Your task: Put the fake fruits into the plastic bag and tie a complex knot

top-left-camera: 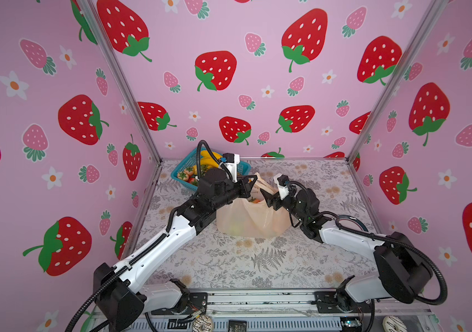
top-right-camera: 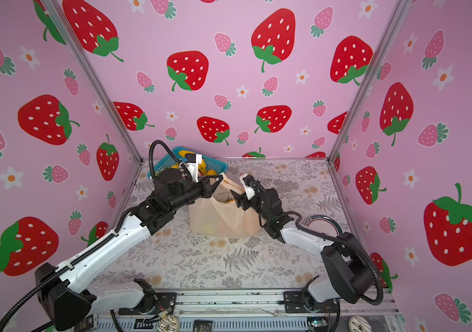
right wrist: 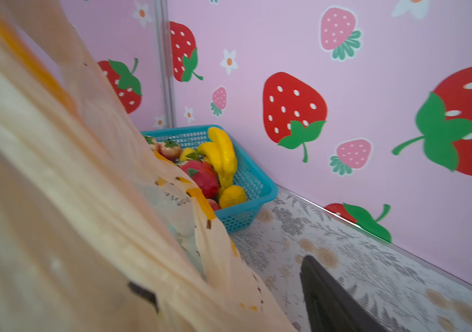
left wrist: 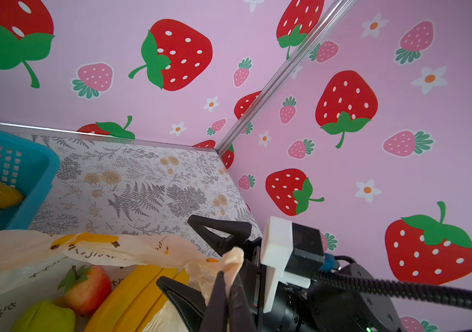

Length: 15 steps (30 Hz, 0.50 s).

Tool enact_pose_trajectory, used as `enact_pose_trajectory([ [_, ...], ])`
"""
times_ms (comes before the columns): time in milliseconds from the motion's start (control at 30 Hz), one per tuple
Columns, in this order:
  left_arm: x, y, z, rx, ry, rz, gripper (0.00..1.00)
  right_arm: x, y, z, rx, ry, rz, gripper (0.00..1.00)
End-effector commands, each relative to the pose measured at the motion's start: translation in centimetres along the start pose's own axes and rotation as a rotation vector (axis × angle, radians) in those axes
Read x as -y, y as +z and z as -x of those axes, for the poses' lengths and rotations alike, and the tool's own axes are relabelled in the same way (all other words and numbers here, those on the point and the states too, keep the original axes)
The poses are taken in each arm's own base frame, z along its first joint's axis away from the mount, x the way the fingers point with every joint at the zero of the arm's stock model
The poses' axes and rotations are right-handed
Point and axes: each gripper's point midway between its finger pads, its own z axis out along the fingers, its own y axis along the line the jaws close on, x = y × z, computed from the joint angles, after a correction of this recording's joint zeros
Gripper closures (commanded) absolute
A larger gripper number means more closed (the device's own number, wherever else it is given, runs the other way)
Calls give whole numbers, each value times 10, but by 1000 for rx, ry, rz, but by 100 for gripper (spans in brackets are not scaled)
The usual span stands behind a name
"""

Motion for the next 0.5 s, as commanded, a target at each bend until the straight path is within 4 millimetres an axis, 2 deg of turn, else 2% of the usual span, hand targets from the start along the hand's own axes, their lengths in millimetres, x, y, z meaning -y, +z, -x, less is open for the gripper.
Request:
enact_pose_trajectory([
  [0, 8, -2, 12, 33, 21, -28, 100, -32, -3, 13, 8, -41, 278, 20],
  [33, 9, -2, 12, 33, 22, -31, 100, -35, -2, 12, 8, -39, 323, 21],
  [133, 9, -4, 15, 44, 27, -27, 100, -48, -3, -1, -21, -13, 485, 32],
  [333, 0, -9, 25, 67, 28, -4, 100, -62, -18, -50, -89, 99, 699, 61],
  [467, -6, -8, 24, 65, 21, 5, 100, -63, -21, -54, -93, 123, 730, 73],
])
